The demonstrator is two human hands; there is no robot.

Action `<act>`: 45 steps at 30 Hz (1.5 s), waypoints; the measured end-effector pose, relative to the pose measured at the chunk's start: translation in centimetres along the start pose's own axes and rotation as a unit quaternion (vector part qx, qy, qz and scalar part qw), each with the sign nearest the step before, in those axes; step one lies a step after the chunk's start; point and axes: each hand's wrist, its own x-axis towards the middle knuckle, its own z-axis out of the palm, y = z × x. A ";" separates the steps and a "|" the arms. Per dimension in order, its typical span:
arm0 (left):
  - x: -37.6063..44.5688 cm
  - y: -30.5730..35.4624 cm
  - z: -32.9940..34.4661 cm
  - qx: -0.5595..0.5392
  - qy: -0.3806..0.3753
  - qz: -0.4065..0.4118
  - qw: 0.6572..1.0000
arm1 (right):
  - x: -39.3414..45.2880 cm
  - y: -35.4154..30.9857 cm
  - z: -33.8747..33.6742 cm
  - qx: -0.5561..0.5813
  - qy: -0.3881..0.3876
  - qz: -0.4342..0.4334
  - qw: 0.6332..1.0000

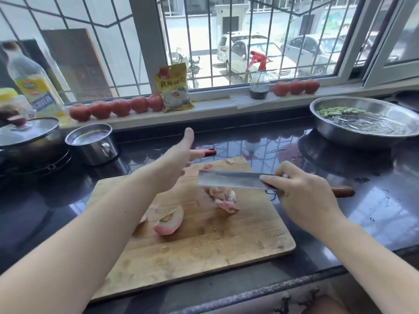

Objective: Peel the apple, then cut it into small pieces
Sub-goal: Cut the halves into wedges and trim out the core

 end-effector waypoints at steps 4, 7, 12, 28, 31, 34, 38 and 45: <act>-2.4 -0.3 -2.3 -0.320 -0.064 -0.021 0.945 | 1.8 -0.9 -2.1 0.203 -0.075 0.207 0.954; -3.3 -0.6 -1.9 -0.368 -0.046 -0.040 0.928 | 3.4 -3.3 -3.9 0.374 -0.138 0.276 0.874; -3.8 -0.7 -0.2 -0.425 -0.084 -0.044 0.900 | 3.7 -8.1 -3.0 0.465 -0.210 0.292 0.809; -8.3 -3.2 -3.6 0.242 0.161 0.047 0.956 | 2.4 -5.5 -1.8 0.385 -0.214 0.382 0.813; -9.8 -5.9 -3.8 0.557 0.109 0.028 0.823 | 2.2 -6.6 -1.8 0.420 -0.194 0.373 0.804; -10.8 -8.2 -1.6 0.605 0.066 0.056 0.792 | 1.9 -8.1 -2.2 0.479 -0.236 0.356 0.767; -10.8 -10.2 1.3 0.572 0.140 0.120 0.799 | 1.4 -9.8 -2.5 0.502 -0.262 0.315 0.762; -11.3 -14.0 4.1 0.203 0.275 0.236 0.910 | -0.7 -11.3 -0.1 0.468 -0.230 0.312 0.794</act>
